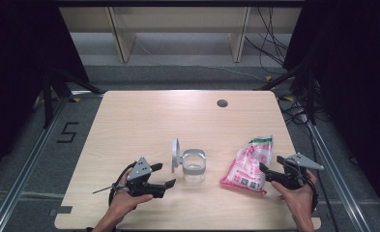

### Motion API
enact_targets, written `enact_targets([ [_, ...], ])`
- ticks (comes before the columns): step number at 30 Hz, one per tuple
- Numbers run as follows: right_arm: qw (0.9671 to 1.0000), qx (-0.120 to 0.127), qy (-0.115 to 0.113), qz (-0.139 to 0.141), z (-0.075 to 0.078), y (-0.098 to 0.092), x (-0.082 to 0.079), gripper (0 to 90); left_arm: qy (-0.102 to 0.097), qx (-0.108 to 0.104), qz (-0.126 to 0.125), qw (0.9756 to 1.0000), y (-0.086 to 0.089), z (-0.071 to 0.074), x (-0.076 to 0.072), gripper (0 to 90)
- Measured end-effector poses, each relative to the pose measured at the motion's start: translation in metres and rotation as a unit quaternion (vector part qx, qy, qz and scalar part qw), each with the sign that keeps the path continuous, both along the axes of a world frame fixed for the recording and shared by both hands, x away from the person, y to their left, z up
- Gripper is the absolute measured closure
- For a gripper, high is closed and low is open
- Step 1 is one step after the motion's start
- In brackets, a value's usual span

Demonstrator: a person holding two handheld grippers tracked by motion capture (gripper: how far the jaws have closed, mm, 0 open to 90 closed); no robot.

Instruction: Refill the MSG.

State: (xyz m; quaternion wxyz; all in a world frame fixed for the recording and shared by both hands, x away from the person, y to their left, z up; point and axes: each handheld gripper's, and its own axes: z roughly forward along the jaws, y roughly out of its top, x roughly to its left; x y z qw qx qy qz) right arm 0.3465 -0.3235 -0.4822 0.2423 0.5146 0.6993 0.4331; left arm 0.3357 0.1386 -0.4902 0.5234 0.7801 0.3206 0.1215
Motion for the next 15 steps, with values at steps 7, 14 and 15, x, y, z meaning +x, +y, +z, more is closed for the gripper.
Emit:
enact_targets([
  [7,1.0000,0.000,0.007,0.004,-0.003,-0.004,0.010,23.5,-0.003,0.003,-0.003,1.0000,0.000,0.000,0.000,22.6],
  [14,0.9996,0.008,0.026,0.013,-0.007,-0.001,0.019,25.3,-0.006,0.010,-0.010,0.9999,-0.004,-0.002,-0.001,22.9],
  [15,0.9994,0.012,0.032,0.005,-0.007,0.002,0.019,25.8,0.000,0.008,-0.006,1.0000,-0.005,-0.003,-0.002,22.9],
])
